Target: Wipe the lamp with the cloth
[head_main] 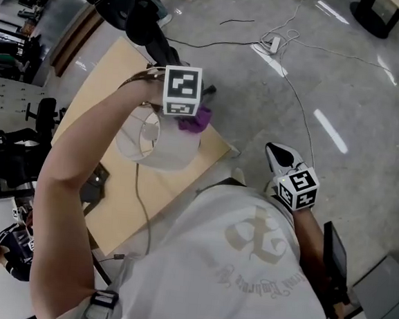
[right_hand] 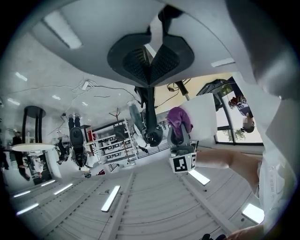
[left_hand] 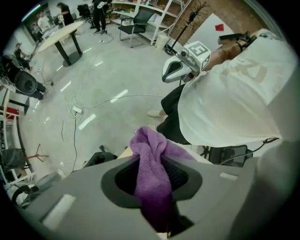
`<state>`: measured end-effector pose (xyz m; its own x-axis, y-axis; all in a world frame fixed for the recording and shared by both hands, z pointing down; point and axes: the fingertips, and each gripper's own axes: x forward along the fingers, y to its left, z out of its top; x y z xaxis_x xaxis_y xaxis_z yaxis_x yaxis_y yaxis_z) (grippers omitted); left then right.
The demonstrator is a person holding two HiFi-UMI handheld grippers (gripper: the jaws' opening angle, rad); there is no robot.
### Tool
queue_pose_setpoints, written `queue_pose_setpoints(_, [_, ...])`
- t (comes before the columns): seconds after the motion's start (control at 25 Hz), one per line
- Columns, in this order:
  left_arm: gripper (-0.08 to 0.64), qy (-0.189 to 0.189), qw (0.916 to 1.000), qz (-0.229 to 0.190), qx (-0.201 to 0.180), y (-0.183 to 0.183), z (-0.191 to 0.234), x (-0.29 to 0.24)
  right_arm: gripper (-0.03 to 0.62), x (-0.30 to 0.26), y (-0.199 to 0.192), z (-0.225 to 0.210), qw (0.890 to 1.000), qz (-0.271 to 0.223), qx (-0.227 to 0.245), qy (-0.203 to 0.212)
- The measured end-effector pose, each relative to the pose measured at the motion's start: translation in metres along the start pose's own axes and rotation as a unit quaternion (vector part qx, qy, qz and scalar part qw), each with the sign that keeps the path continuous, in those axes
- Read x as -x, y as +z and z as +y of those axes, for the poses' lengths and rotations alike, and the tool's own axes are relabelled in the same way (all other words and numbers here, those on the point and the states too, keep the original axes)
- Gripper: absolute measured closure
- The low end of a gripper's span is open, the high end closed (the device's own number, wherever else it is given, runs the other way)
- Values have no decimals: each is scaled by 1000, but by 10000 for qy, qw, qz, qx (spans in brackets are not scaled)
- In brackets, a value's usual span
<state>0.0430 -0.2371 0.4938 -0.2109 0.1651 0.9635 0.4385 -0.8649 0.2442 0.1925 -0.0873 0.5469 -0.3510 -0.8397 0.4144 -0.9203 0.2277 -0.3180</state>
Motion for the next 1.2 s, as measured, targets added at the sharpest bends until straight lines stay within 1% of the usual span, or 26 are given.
queue_pose_setpoints(0.16, [447,193,9998,64,38,-6,14,4,578,-3,-1,7,10000,-9,-34,-81])
queue_pose_setpoints(0.28, [448,336,9994,-79,52,-13,23,28,578,-7,0,9,9999,0,-37,-121])
queue_pose_setpoints(0.4, [448,391,9988,-272,62,-29,29,56,578,-13,-2,13,9999,28,-49,-140])
queue_pose_setpoints(0.48, [448,378,9977,-566,58,-41,30,76,578,-18,-3,17,9999,35,-26,-121])
queue_pose_setpoints(0.6, [446,326,9914,-1260,-149,-51,25,111,578,-22,-1,21,9999,57,3,-111])
queue_pose_setpoints(0.72, [443,64,9816,-1841,-507,-53,4,136,578,-22,-4,20,9998,120,-23,-173])
queue_pose_setpoints(0.8, [443,-142,9764,-2032,-713,-50,-8,142,578,-22,-3,19,9997,135,-22,-205])
queue_pose_setpoints(0.88, [445,-281,9757,-1986,-877,-48,-11,134,578,-24,-1,20,9997,129,-4,-209])
queue_pose_setpoints(1.04, [445,-346,9794,-1650,-1109,-46,1,98,578,-28,3,21,9997,140,21,-212])
queue_pose_setpoints(1.2, [445,-468,9805,-1401,-1294,-41,11,63,578,-24,2,19,9992,179,-40,-361])
